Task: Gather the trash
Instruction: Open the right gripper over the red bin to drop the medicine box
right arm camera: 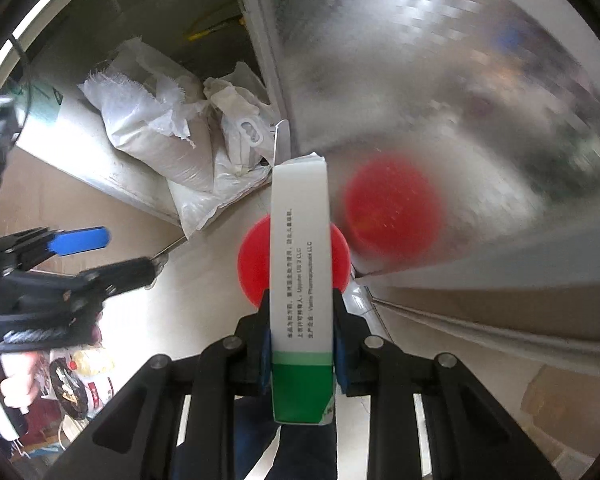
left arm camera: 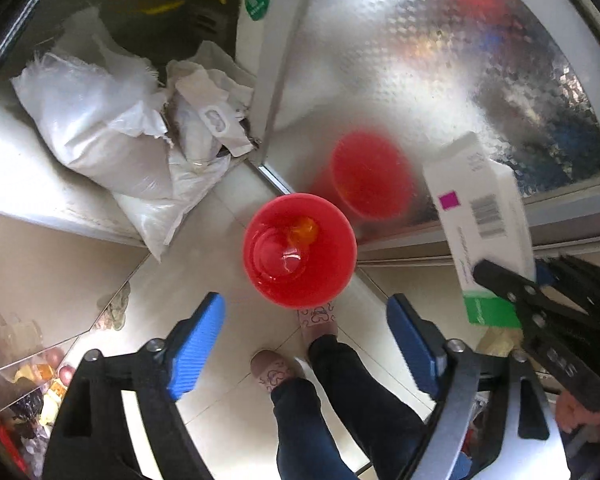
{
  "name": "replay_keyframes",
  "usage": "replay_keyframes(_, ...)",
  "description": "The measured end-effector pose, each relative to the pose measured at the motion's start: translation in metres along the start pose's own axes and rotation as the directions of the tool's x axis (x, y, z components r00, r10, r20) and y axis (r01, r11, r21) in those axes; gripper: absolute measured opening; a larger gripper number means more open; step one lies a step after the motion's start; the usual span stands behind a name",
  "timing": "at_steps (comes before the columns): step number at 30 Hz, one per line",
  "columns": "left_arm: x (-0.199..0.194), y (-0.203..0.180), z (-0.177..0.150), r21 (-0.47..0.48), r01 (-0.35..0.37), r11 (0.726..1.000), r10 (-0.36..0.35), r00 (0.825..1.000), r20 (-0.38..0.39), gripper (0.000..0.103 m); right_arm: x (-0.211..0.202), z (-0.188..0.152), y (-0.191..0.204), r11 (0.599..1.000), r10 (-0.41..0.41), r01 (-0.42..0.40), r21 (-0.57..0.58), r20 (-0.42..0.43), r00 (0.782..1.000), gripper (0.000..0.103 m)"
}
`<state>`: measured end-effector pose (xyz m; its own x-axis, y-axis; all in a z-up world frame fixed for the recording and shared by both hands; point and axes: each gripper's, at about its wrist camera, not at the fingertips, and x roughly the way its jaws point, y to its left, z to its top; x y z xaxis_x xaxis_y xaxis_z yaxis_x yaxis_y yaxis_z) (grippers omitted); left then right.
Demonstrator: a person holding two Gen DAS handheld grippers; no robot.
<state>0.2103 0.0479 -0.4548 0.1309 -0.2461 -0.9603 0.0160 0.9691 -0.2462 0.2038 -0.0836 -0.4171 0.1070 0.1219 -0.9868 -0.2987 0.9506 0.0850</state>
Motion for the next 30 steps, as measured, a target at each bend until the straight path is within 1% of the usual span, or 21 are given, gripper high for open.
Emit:
replay_keyframes(3,-0.002,0.008,-0.003,-0.016,-0.013,1.0,0.013,1.0,0.011,0.086,0.012,0.004,0.006,1.0,0.009,-0.01,-0.024,-0.013,1.0,0.023)
replay_keyframes(5,-0.002,0.013,-0.005,-0.023,-0.018,1.0,0.019,0.999,0.029,0.091,0.019,0.007,0.011,0.999,0.011,-0.012,-0.04,-0.025,1.0,0.023)
replay_keyframes(6,-0.002,0.015,-0.006,-0.026,-0.033,0.999,0.034,0.999,0.034,0.095,0.024,0.008,0.013,0.999,0.014,-0.016,-0.049,-0.031,0.999,0.023)
replay_keyframes(7,-0.001,0.017,-0.007,-0.03,-0.056,0.998,0.057,0.998,0.034,0.103,0.031,0.01,0.016,0.998,0.015,-0.017,-0.057,-0.039,0.999,0.023)
replay_keyframes(9,0.004,0.022,-0.007,-0.041,-0.07,0.997,0.071,0.997,0.035,0.103,0.041,0.013,0.017,0.998,0.016,-0.019,-0.06,-0.065,0.998,0.023)
replay_keyframes(13,0.012,0.036,-0.01,-0.102,-0.032,0.994,0.035,0.999,0.035,0.103,0.054,0.015,0.02,0.998,0.012,-0.018,-0.066,-0.084,0.996,0.023)
replay_keyframes(17,0.017,0.042,-0.012,-0.126,-0.059,0.99,0.063,0.998,0.024,0.103,0.069,0.016,0.021,0.996,-0.003,-0.006,-0.089,-0.098,0.995,0.024)
replay_keyframes(18,0.017,0.042,-0.014,-0.131,-0.066,0.989,0.07,0.997,0.023,0.103,0.073,0.017,0.021,0.996,-0.004,-0.005,-0.089,-0.104,0.995,0.028)
replay_keyframes(19,0.017,0.044,-0.015,-0.136,-0.069,0.988,0.072,0.997,0.022,0.103,0.075,0.017,0.021,0.996,-0.013,0.003,-0.093,-0.109,0.994,0.043)
replay_keyframes(20,0.016,0.045,-0.017,-0.142,-0.068,0.988,0.072,0.997,0.021,0.103,0.077,0.017,0.021,0.995,-0.024,0.013,-0.095,-0.111,0.993,0.053)
replay_keyframes(21,0.015,0.046,-0.019,-0.149,-0.069,0.986,0.072,0.997,0.019,0.103,0.077,0.017,0.021,0.996,-0.032,0.022,-0.092,-0.108,0.994,0.076)
replay_keyframes(22,0.013,0.047,-0.021,-0.155,-0.069,0.986,0.073,0.997,0.017,0.103,0.073,0.015,0.021,0.996,-0.028,0.019,-0.087,-0.101,0.995,0.086)
replay_keyframes(23,0.011,0.048,-0.024,-0.156,-0.072,0.985,0.075,0.997,0.015,0.103,0.071,0.014,0.021,0.996,-0.021,0.013,-0.088,-0.094,0.995,0.087)
replay_keyframes(26,-0.004,0.047,-0.03,-0.15,-0.081,0.985,0.086,0.996,0.023,0.103,0.062,0.01,0.027,0.993,-0.05,0.039,-0.114,-0.093,0.994,0.087)
replay_keyframes(27,-0.012,0.046,-0.032,-0.149,-0.084,0.985,0.09,0.996,0.029,0.103,0.056,0.009,0.03,0.992,-0.046,0.036,-0.118,-0.09,0.995,0.087)
replay_keyframes(29,-0.034,0.043,-0.035,-0.15,-0.086,0.985,0.095,0.994,0.052,0.103,0.037,0.008,0.034,0.992,-0.035,0.025,-0.124,-0.076,0.997,0.088)
replay_keyframes(30,-0.048,0.041,-0.036,-0.151,-0.087,0.985,0.098,0.993,0.066,0.103,0.025,0.007,0.037,0.991,-0.031,0.022,-0.13,-0.064,0.997,0.092)
